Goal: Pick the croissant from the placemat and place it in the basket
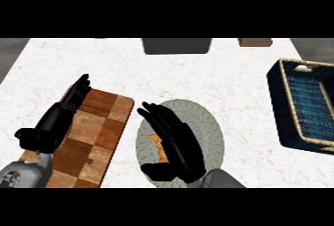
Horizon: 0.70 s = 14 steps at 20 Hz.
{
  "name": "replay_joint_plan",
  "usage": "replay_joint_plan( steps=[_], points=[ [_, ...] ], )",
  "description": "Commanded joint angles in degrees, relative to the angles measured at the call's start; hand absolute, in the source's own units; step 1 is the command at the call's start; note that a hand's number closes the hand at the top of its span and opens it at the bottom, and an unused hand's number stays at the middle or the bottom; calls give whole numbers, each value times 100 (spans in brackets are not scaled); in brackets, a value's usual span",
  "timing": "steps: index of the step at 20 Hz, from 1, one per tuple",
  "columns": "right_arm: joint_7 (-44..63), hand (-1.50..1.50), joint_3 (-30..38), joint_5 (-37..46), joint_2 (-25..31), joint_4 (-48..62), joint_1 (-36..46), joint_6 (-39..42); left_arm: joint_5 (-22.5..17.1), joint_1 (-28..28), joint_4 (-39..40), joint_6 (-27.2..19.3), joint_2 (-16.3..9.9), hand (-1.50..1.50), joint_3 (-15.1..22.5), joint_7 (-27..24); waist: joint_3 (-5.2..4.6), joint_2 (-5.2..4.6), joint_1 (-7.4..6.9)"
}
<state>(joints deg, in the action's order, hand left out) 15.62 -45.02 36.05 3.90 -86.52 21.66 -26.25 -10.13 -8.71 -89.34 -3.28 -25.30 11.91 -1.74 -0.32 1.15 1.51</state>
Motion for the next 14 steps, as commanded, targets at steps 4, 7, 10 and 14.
replay_joint_plan(
  steps=[4, 7, 10, 14],
  points=[
    [2355, -150, -7, 966, 569, -321, 981, 2231, -79, -21, 93, 105, -7, 0, -102, -73, -12, -7, 37],
    [3174, -150, -180, 392, 463, -1025, 1078, 3558, -40, -103, -27, 50, -49, 0, -114, 125, 2, 7, 36],
    [3987, -150, 18, -270, 352, -1659, 1191, 4632, -105, -133, 15, 94, -41, 0, -190, 149, 14, -35, 2],
    [5178, -150, 542, -1101, 205, -2841, 1262, 5678, -127, -180, -7, 178, -43, 0, -265, 178, 24, -57, -35]
  ],
)
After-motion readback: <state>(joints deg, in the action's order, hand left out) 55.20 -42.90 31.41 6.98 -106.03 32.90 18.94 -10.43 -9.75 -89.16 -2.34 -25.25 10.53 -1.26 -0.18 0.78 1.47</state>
